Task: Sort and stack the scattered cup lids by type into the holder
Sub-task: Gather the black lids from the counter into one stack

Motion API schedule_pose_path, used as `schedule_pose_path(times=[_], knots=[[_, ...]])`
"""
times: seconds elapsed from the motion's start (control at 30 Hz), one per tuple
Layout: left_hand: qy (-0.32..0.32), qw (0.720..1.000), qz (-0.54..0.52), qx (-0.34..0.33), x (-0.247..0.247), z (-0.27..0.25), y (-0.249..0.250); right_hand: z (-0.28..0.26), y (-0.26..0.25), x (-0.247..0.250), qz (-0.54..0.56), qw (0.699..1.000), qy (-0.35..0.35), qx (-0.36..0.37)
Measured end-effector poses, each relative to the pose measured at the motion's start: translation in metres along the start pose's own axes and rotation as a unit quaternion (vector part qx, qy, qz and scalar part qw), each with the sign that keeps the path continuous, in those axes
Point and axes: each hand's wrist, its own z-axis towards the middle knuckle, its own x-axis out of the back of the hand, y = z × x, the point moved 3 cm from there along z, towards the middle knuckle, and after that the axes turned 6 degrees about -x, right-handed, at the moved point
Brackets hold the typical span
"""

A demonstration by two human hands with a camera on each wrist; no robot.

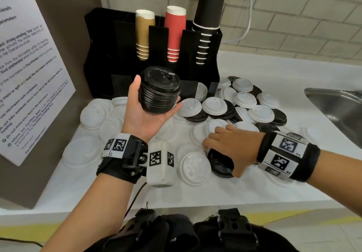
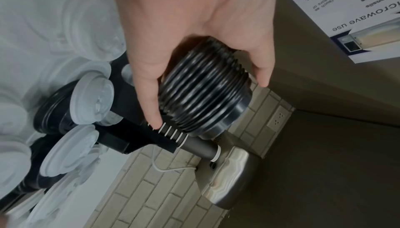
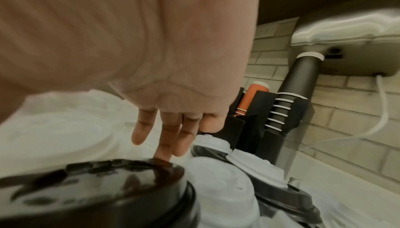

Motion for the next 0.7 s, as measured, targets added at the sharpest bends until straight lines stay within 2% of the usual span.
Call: schedule_pose_path(times=[0.1,0.17,0.27,0.33,0.4,0.47,0.5,0.53,0.7], knots=[[0.003,1.000,0.003,0.015,-0.001,-0.002,-0.003,-0.001,0.011,0.013,0.108,0.994,0.009,-0.014],[0.006,1.000,0.003,0.028,-0.001,-0.003,-0.004,-0.002,0.022,0.025,0.222,0.975,0.012,-0.030],[0.017,0.999,-0.001,0.046,0.000,-0.003,-0.006,-0.003,0.041,0.046,0.384,0.919,0.080,-0.036],[0.029,0.998,-0.005,0.057,0.001,-0.003,-0.007,-0.003,0.051,0.062,0.445,0.879,0.169,-0.043],[0.039,0.997,-0.001,0.067,0.000,-0.003,-0.009,-0.003,0.056,0.078,0.507,0.823,0.252,-0.047],[0.043,0.997,0.011,0.068,-0.001,-0.002,-0.012,-0.002,0.056,0.089,0.556,0.771,0.308,-0.040],[0.043,0.997,0.019,0.067,-0.001,-0.002,-0.013,0.000,0.053,0.094,0.565,0.758,0.324,-0.034],[0.042,0.997,0.028,0.065,-0.001,-0.002,-0.014,0.002,0.048,0.098,0.564,0.756,0.332,-0.024],[0.016,0.995,0.064,0.071,-0.001,-0.004,-0.015,0.018,0.030,0.109,0.521,0.793,0.315,-0.001]])
